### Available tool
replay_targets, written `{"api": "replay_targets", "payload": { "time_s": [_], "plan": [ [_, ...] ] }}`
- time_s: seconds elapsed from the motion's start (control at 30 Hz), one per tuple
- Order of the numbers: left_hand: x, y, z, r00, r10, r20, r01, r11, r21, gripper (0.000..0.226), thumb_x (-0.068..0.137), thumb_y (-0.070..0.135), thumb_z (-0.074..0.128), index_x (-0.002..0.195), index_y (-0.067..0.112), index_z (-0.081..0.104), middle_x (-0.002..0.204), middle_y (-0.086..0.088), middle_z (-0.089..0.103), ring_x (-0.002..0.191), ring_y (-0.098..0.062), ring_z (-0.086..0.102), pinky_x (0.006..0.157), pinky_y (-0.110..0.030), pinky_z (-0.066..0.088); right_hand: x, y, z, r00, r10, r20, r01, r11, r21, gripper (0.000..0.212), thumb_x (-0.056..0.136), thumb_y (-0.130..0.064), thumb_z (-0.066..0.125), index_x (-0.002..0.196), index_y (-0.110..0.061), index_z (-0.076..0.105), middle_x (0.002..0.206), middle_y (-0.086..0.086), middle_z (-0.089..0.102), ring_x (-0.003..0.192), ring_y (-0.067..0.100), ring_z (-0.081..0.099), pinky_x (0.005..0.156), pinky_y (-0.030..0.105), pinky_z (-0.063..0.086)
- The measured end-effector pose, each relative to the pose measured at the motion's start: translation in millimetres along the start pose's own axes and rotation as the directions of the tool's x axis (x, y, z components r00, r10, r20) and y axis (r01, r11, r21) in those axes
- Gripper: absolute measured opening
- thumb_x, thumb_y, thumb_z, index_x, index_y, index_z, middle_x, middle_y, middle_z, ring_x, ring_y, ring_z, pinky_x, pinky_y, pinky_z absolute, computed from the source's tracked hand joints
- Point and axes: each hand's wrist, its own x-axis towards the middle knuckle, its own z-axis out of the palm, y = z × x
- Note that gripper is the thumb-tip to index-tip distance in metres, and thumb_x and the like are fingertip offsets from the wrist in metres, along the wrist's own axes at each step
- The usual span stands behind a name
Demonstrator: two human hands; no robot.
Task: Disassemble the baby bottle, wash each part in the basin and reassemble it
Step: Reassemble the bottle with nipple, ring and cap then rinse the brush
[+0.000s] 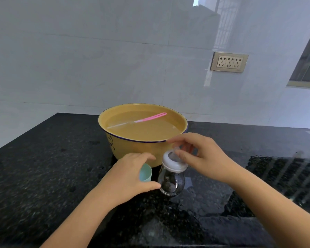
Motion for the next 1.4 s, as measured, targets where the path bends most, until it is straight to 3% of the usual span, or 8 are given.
{"api": "replay_targets", "payload": {
  "time_s": [0.17,0.4,0.57,0.73,0.87,1.03,1.17,1.4],
  "plan": [
    [-6,-18,-2,0.997,0.004,0.082,-0.010,0.997,0.074,0.055,0.079,0.049,0.066,0.129,0.045,0.045,0.128,0.028,0.039,0.124,-0.002,0.033,0.104,-0.023,0.030,-5,1,1,0.997,-0.026,-0.076,0.024,0.999,-0.023,0.028,0.084,-0.019,0.059,0.108,-0.033,0.064,0.094,-0.013,0.059,0.084,0.008,0.056,0.071,0.014,0.043],
    [-10,-28,-5,0.998,-0.068,0.012,0.068,0.967,-0.246,0.043,0.075,0.038,0.072,0.112,0.050,0.054,0.116,0.028,0.049,0.105,0.007,0.048,0.086,-0.014,0.039,-12,-4,3,0.992,-0.020,-0.124,0.021,1.000,0.008,0.024,0.084,-0.023,0.059,0.105,-0.034,0.065,0.096,-0.007,0.058,0.084,0.009,0.058,0.071,0.016,0.046],
    [-17,-17,-9,0.993,-0.099,-0.064,0.040,0.793,-0.608,0.048,0.059,0.052,0.066,0.107,0.051,0.060,0.107,0.022,0.061,0.101,0.001,0.059,0.080,-0.020,0.051,-13,-16,5,0.982,-0.067,-0.177,0.073,0.997,0.029,0.019,0.085,-0.020,0.060,0.101,-0.028,0.067,0.090,-0.015,0.059,0.079,0.006,0.056,0.070,0.019,0.047],
    [-20,2,-11,0.971,-0.037,-0.237,-0.180,0.539,-0.823,0.058,0.055,0.028,0.075,0.109,0.021,0.055,0.102,0.016,0.066,0.099,-0.002,0.062,0.076,-0.016,0.051,-11,-27,7,0.976,-0.061,-0.209,0.072,0.996,0.046,0.013,0.085,-0.023,0.058,0.092,-0.026,0.069,0.083,-0.016,0.060,0.074,0.005,0.055,0.066,0.014,0.043],
    [-17,14,-1,0.926,-0.005,-0.378,-0.321,0.515,-0.795,0.059,0.055,0.016,0.077,0.104,0.019,0.044,0.100,0.021,0.064,0.097,-0.001,0.062,0.077,-0.017,0.052,-10,-35,7,0.976,0.033,-0.214,-0.012,0.995,0.099,0.019,0.086,-0.039,0.054,0.088,-0.026,0.068,0.081,-0.011,0.066,0.071,0.005,0.058,0.063,0.013,0.043],
    [-9,25,11,0.796,0.029,-0.604,-0.421,0.744,-0.519,0.065,0.057,0.029,0.082,0.109,0.033,0.043,0.119,-0.001,0.048,0.110,-0.024,0.056,0.088,-0.041,0.053,-11,-44,8,0.986,0.126,-0.108,-0.104,0.976,0.189,0.038,0.075,-0.065,0.056,0.096,-0.034,0.064,0.083,-0.009,0.069,0.069,0.006,0.067,0.062,0.020,0.052],
    [-5,31,16,0.676,0.161,-0.719,-0.457,0.857,-0.238,0.071,0.058,0.039,0.081,0.114,0.034,0.038,0.121,0.027,0.034,0.112,-0.021,0.050,0.093,-0.034,0.048,-11,-48,7,0.976,0.175,-0.129,-0.120,0.928,0.353,0.034,0.066,-0.050,0.075,0.092,-0.031,0.064,0.086,-0.004,0.066,0.064,0.005,0.062,0.056,0.019,0.051],
    [-8,27,10,0.879,0.021,-0.476,-0.376,0.645,-0.665,0.068,0.064,0.059,0.074,0.122,0.034,0.049,0.130,-0.001,0.052,0.123,-0.019,0.051,0.101,-0.036,0.046,-10,-40,-12,0.998,0.050,0.028,-0.057,0.880,0.472,0.046,0.064,-0.013,0.079,0.107,-0.022,0.061,0.104,-0.014,0.066,0.092,0.009,0.065,0.082,0.028,0.054]
  ]
}}
